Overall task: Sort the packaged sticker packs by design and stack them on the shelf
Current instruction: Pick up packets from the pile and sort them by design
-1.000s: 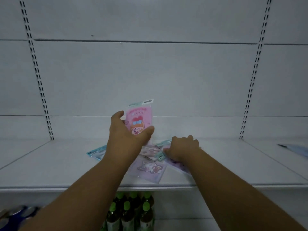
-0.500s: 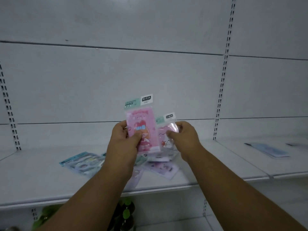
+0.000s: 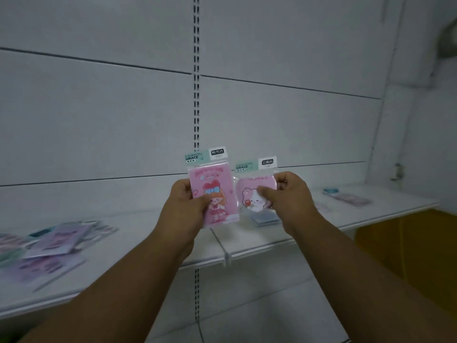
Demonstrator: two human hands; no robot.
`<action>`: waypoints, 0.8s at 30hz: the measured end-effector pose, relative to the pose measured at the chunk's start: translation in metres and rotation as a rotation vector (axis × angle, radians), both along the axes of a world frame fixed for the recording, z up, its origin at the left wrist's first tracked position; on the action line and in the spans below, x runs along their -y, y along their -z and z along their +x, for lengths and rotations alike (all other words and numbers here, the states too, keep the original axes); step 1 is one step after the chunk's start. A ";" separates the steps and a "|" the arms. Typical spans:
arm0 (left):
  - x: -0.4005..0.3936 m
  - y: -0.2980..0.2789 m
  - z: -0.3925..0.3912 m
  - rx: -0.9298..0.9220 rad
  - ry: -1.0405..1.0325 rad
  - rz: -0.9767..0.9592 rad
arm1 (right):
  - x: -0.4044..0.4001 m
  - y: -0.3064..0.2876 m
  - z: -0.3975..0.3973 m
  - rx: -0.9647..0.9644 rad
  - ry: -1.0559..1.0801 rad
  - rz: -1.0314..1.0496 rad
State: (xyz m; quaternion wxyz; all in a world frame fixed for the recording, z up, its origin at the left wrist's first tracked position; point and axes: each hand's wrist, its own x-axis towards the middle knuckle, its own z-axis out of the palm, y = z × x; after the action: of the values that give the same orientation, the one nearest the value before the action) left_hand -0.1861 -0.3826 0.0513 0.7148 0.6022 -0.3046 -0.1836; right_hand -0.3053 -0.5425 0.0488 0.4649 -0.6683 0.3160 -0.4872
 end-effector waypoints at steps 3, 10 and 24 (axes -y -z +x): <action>0.050 -0.002 -0.025 0.016 0.009 0.040 | 0.045 -0.002 -0.041 0.073 0.016 0.035; 0.151 0.004 -0.017 0.023 0.012 0.266 | 0.117 -0.007 -0.063 0.162 -0.031 0.120; 0.235 0.043 0.023 0.452 -0.114 0.835 | 0.178 0.002 -0.017 0.073 -0.189 0.163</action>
State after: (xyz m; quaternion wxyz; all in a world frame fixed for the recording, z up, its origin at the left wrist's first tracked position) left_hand -0.1631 -0.6172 0.0079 0.3363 0.8785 -0.3193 -0.1152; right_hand -0.3226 -0.7204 0.0473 0.5726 -0.6372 0.2729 -0.4378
